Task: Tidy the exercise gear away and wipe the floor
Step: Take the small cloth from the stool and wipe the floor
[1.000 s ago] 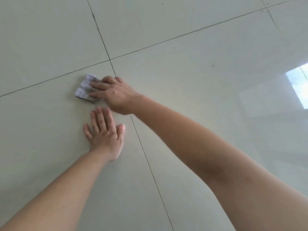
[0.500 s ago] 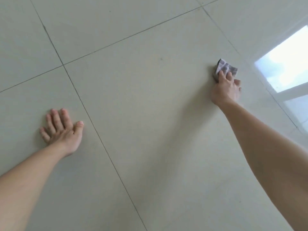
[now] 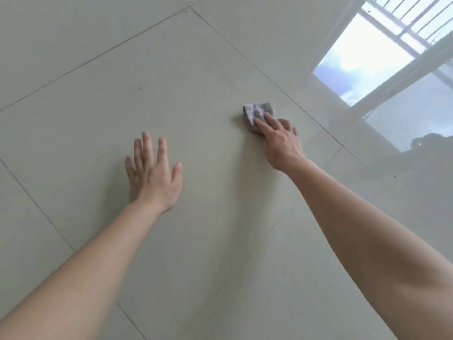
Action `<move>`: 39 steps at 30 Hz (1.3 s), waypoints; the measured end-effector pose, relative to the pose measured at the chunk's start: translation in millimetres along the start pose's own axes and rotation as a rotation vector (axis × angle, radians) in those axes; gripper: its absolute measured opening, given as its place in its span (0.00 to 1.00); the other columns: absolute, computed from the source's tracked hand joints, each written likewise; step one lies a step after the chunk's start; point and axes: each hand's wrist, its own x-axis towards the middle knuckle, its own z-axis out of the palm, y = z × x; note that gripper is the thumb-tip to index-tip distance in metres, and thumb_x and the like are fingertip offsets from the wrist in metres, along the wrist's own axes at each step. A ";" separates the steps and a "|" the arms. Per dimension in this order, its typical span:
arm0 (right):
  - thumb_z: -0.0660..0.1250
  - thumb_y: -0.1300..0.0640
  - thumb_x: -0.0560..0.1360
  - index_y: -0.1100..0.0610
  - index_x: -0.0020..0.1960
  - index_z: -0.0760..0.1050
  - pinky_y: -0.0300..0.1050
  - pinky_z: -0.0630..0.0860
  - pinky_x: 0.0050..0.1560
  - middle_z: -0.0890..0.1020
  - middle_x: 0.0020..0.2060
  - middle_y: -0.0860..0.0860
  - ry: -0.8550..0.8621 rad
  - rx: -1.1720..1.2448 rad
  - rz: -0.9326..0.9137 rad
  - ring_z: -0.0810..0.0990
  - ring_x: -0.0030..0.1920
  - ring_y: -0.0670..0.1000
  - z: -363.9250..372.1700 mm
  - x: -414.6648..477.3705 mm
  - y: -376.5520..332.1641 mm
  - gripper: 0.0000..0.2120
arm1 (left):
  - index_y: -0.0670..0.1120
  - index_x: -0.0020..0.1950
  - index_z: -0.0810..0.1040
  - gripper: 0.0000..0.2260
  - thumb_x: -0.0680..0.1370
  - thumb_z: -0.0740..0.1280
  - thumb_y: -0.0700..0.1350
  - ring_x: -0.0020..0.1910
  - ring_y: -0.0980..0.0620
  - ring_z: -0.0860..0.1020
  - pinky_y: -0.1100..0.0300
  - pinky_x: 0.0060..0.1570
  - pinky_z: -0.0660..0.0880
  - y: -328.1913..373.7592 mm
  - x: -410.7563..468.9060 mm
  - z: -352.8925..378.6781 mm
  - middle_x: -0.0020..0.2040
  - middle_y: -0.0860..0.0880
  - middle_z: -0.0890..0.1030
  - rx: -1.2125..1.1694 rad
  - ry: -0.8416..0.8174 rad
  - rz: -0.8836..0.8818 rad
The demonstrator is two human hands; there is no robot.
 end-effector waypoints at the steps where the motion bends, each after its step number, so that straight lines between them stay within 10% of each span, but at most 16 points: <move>1: 0.58 0.62 0.75 0.45 0.77 0.59 0.55 0.62 0.67 0.62 0.76 0.49 0.024 0.009 0.156 0.62 0.70 0.60 -4.4 -1.6 30.1 0.33 | 0.49 0.80 0.55 0.28 0.81 0.57 0.54 0.79 0.44 0.46 0.44 0.74 0.45 14.9 2.3 6.6 0.81 0.44 0.47 0.029 -0.022 0.064; 7: 0.56 0.62 0.72 0.47 0.77 0.59 0.56 0.60 0.68 0.58 0.78 0.51 0.023 0.129 0.723 0.61 0.71 0.63 -5.6 -23.8 85.8 0.34 | 0.50 0.76 0.66 0.23 0.80 0.60 0.50 0.78 0.46 0.56 0.48 0.73 0.54 29.4 -3.1 26.4 0.79 0.46 0.60 0.071 -0.021 0.125; 18: 0.56 0.57 0.76 0.49 0.75 0.66 0.52 0.64 0.65 0.65 0.76 0.53 -0.157 0.023 -0.638 0.67 0.69 0.60 44.9 -141.1 -21.3 0.27 | 0.49 0.73 0.71 0.20 0.80 0.58 0.45 0.75 0.44 0.63 0.47 0.69 0.61 25.5 0.8 18.5 0.76 0.45 0.66 0.038 0.024 0.174; 28: 0.52 0.53 0.76 0.51 0.78 0.60 0.57 0.56 0.71 0.58 0.78 0.56 0.109 0.167 0.721 0.59 0.72 0.63 10.0 -90.5 91.0 0.29 | 0.51 0.72 0.71 0.21 0.79 0.61 0.43 0.75 0.47 0.63 0.48 0.65 0.61 22.1 1.8 15.7 0.76 0.48 0.66 0.051 0.017 0.184; 33: 0.58 0.55 0.76 0.49 0.78 0.59 0.54 0.55 0.69 0.56 0.79 0.54 0.029 0.126 0.160 0.58 0.73 0.62 32.9 -77.5 -23.6 0.30 | 0.44 0.66 0.76 0.22 0.75 0.57 0.48 0.66 0.40 0.73 0.45 0.60 0.66 -0.1 17.8 8.5 0.71 0.43 0.73 0.003 0.110 0.251; 39: 0.56 0.58 0.80 0.49 0.76 0.65 0.53 0.60 0.66 0.63 0.77 0.52 -0.047 0.009 -0.532 0.65 0.70 0.61 29.0 -19.3 -54.6 0.24 | 0.42 0.77 0.59 0.30 0.80 0.59 0.56 0.79 0.42 0.49 0.35 0.72 0.46 -60.7 61.8 -10.0 0.80 0.40 0.51 0.090 0.051 -0.162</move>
